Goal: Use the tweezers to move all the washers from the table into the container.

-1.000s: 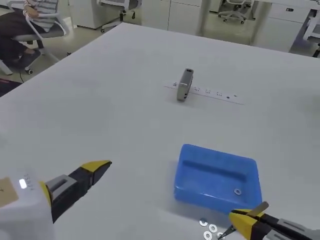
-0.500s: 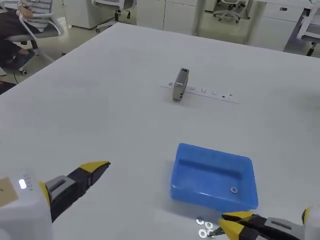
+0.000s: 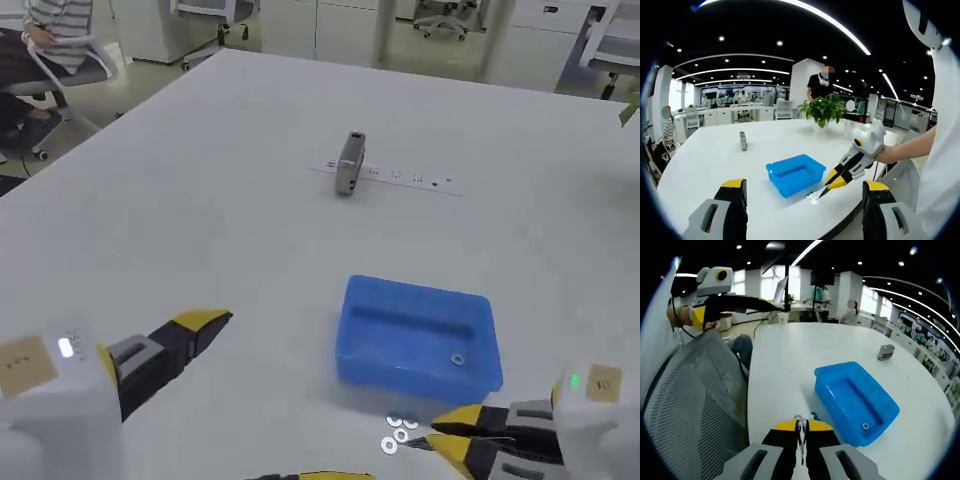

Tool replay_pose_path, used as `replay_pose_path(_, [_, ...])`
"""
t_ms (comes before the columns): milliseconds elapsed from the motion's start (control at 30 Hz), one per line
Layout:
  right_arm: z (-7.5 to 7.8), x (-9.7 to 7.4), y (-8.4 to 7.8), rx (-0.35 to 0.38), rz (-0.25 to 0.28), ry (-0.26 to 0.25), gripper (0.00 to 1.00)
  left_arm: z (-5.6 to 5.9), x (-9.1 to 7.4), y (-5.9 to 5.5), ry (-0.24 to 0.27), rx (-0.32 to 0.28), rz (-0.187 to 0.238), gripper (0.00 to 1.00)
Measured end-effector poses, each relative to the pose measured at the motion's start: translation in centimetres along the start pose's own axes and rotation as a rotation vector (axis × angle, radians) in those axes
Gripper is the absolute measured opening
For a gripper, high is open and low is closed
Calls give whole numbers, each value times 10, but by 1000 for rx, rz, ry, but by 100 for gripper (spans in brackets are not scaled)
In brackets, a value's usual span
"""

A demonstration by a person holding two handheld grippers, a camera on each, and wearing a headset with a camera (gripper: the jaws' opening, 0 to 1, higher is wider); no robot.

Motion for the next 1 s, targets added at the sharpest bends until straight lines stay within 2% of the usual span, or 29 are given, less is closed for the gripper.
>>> replay_pose_path(67, [-1,-1,1,-10,-59,29,1,-2,-3,-5,2,8,1,97])
replay_pose_path(200, [-4,0,3,-69,-231,76,1,6,-5,-7,-4,31,-1,97])
replay_pose_path(267, [-7,3,5,-79,-291,95,1,6,-5,-9,-21,37,-9,96])
replay_pose_path(300, [-8,5,5,-81,-312,96,1,6,-5,-9,-29,39,-12,96])
replay_pose_path(333, [-10,8,11,-79,-292,90,1,5,-5,-10,-41,44,-20,96])
replay_pose_path(367, [-9,9,12,-71,-303,90,1,3,-5,-10,-46,44,-25,96])
replay_pose_path(467, [-8,13,16,-30,-270,77,2,-2,-5,-7,-71,18,-9,96])
replay_pose_path(533, [-4,15,17,31,-185,46,3,-6,-4,-7,-82,0,-2,96])
replay_pose_path(600, [-1,17,14,140,-77,47,3,-9,-4,-7,-92,3,-3,96])
replay_pose_path(633, [-1,18,13,195,-5,50,3,-10,-4,-7,-95,8,-3,96])
replay_pose_path(667, [0,18,12,210,16,46,3,-12,-4,-8,-99,13,-5,96])
replay_pose_path(800, [2,13,2,347,180,-37,4,-20,-3,-10,-131,-5,14,96])
replay_pose_path(900, [3,9,-4,427,258,-72,3,-27,1,-11,-151,-39,31,96])
replay_pose_path(1000, [-1,7,-7,439,268,-68,2,-34,3,-6,-155,-68,55,95])
Point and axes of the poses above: the centre of the closed fingertips' face, and the gripper's own axes: x roughly forward along the fingers, z roughly to its right, y roughly out of its top, the point moved 8 cm from there along -x, roughly backward along the fingers, and after that the axes turned 11 degrees about y, right-handed, at the moved point
